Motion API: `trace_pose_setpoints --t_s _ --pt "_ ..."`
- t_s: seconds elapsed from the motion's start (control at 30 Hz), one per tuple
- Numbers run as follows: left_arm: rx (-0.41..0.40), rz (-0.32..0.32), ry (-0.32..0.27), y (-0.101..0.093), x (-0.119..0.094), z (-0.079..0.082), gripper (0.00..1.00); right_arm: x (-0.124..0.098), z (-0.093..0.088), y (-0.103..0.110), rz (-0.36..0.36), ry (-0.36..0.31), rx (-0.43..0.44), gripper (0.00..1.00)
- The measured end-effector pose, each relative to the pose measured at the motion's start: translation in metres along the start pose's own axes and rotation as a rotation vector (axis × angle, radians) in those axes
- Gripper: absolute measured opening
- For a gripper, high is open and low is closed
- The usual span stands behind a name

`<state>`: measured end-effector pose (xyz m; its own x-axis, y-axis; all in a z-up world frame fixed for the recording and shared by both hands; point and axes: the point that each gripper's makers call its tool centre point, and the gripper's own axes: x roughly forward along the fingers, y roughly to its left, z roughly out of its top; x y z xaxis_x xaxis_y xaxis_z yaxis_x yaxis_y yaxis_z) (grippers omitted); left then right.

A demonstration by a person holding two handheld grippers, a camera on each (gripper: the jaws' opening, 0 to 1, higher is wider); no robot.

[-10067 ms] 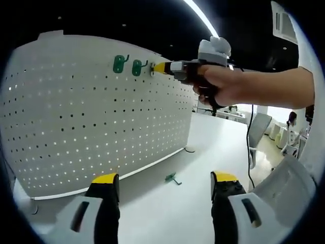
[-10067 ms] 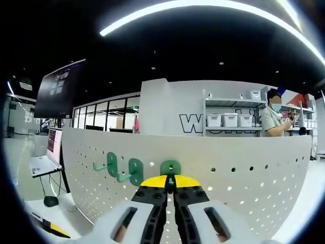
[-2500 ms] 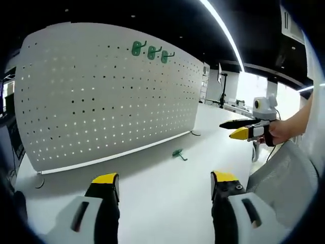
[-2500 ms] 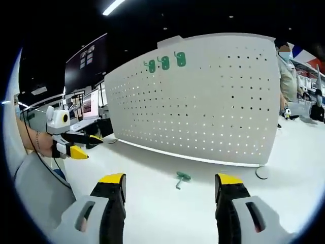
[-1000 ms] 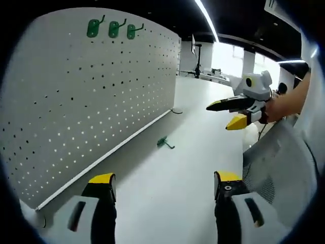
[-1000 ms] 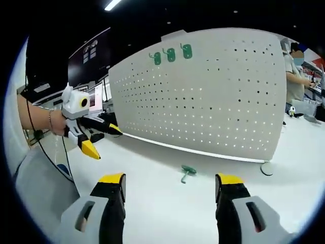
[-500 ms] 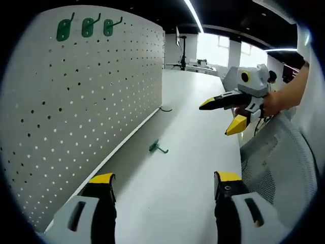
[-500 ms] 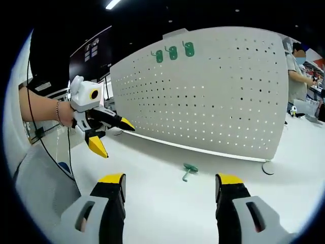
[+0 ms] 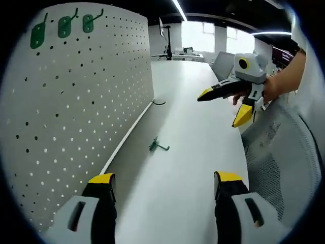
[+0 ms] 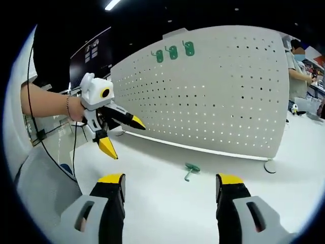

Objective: Insert the hook assembly into the mounting plate slot until the hook locks in place.

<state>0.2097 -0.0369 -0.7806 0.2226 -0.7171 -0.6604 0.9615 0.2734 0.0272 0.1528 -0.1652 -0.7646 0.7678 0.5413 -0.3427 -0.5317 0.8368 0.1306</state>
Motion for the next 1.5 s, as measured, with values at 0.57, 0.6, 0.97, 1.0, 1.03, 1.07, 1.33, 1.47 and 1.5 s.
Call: trace_pose_setpoints --t_s 0.57,0.6,0.97,1.0,1.03,1.07,1.33,1.47,1.5 --pt "0.103 -0.068 0.056 0.000 0.028 0.014 0.81 0.000 -0.004 0.004 0.017 0.021 0.006 0.72" --pt "0.110 -0.072 0.060 0.000 0.030 0.015 0.81 0.000 -0.004 0.004 0.020 0.023 0.006 0.71" --pt "0.198 -0.119 0.122 -0.004 0.049 0.015 0.80 0.002 -0.007 0.007 0.028 0.033 0.020 0.73" --pt "0.197 -0.124 0.123 -0.004 0.051 0.016 0.80 0.002 -0.007 0.007 0.028 0.032 0.023 0.73" --pt "0.205 -0.125 0.126 -0.004 0.052 0.016 0.80 0.001 -0.007 0.006 0.027 0.032 0.024 0.73" --pt "0.236 -0.122 0.129 -0.003 0.054 0.017 0.79 0.001 -0.007 0.006 0.025 0.030 0.025 0.73" --pt "0.273 -0.155 0.169 -0.005 0.067 0.013 0.78 0.002 -0.009 0.006 0.028 0.035 0.027 0.73" --pt "0.281 -0.171 0.179 -0.007 0.071 0.013 0.79 0.002 -0.008 0.006 0.028 0.034 0.034 0.73" --pt "0.288 -0.173 0.186 -0.007 0.072 0.012 0.79 0.002 -0.009 0.006 0.031 0.035 0.037 0.73"
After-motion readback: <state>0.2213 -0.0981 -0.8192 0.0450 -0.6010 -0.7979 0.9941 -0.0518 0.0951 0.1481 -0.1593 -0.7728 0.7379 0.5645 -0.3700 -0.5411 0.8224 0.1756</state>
